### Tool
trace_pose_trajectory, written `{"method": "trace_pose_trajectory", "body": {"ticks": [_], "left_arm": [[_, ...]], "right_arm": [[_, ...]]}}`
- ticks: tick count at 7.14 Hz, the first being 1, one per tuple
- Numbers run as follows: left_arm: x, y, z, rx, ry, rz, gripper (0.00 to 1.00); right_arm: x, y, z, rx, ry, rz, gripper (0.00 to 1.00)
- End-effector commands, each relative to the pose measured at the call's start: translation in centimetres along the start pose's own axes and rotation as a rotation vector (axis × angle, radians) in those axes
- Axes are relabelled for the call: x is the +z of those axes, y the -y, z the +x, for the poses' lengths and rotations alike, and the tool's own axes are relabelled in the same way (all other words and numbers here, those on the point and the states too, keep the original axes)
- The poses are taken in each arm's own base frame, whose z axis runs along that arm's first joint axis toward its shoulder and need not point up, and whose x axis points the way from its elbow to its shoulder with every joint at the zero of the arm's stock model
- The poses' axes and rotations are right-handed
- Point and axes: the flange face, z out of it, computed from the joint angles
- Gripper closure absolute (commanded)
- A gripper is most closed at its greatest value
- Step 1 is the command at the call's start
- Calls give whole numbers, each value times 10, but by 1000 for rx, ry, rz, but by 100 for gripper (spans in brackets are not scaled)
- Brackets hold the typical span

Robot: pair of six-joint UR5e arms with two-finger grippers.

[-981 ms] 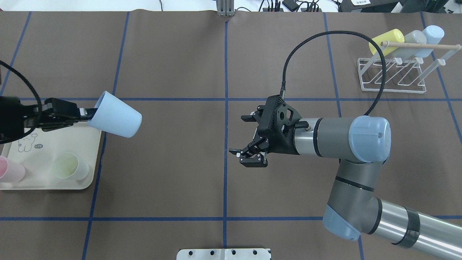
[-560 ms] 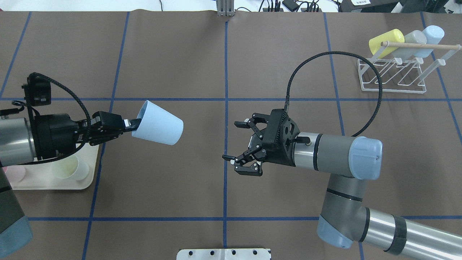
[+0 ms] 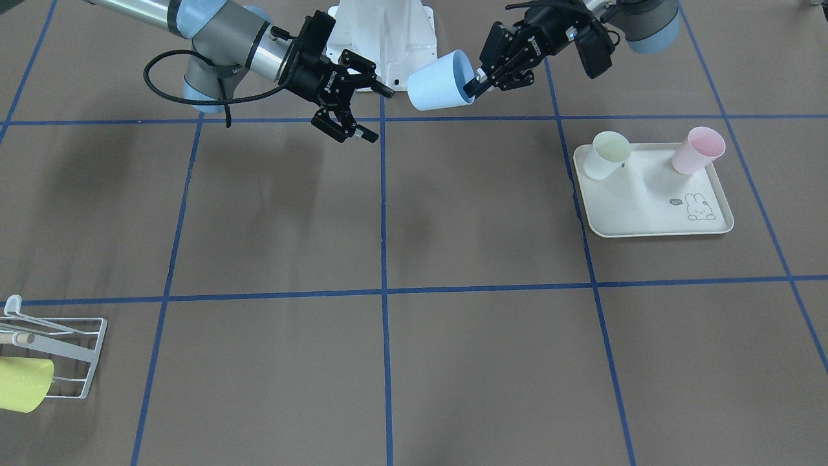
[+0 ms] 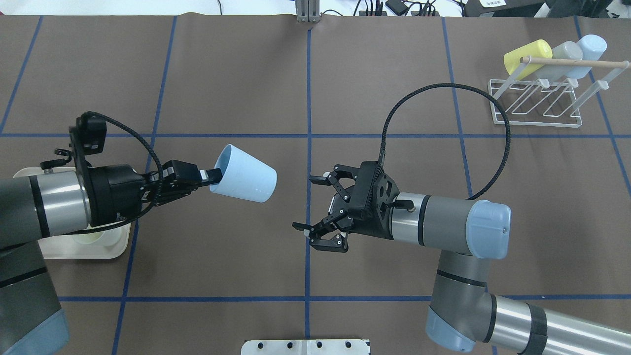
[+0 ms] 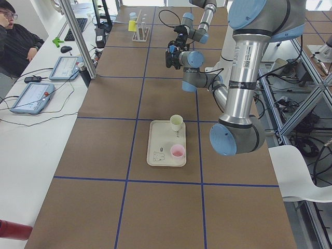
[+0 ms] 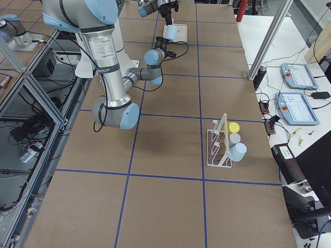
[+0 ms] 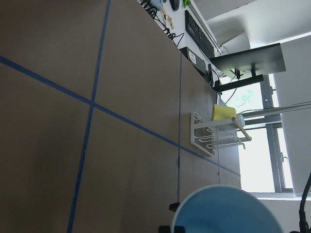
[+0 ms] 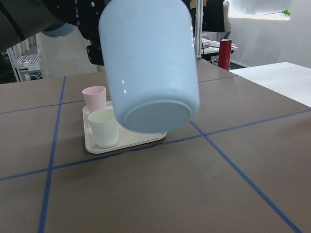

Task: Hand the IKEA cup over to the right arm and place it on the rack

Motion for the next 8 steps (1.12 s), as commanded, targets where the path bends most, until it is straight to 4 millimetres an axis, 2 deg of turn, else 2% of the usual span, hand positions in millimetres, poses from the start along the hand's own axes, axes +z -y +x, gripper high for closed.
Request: {"method": "trace_pose_trajectory", "body": {"ticks": [1,2,8], "left_arm": [[13,-17,-2,-6,14,-28,100],[21,-28,0,-9,11,-51,100],[30,-29,-13,-5,38,-52,100]], "right_arm": [[6,8,-7,-4,13,17,1],[6,11,-8,-4,14,21,1],[4,14,-9,-9,17,30,1]]}}
